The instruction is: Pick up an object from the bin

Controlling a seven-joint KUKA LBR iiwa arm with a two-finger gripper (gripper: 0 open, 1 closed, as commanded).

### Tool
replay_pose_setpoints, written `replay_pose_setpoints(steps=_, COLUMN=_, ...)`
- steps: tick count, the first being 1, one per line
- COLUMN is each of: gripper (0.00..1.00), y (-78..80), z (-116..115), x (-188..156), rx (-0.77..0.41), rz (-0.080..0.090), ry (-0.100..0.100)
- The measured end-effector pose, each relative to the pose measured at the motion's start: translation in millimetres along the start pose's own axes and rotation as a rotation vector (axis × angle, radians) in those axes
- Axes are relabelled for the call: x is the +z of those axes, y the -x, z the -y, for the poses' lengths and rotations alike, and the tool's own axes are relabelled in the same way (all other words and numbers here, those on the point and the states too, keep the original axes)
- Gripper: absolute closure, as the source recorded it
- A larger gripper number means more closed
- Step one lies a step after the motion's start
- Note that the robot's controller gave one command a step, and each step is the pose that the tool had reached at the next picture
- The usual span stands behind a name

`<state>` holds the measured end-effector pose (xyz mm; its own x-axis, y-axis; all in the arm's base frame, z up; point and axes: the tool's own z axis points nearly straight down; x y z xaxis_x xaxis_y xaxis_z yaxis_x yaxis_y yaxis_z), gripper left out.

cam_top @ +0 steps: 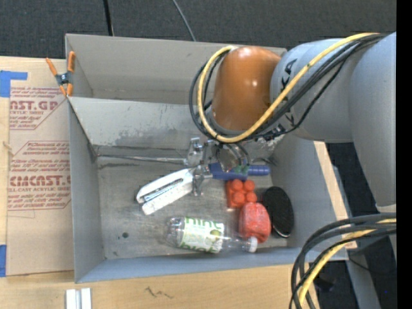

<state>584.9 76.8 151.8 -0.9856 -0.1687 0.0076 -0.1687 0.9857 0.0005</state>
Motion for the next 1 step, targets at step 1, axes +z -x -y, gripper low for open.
replay_pose_setpoints(steps=1, gripper=1.0, y=6.1, z=-24.5, x=-69.0, rx=0.041, rz=0.005, ry=0.0)
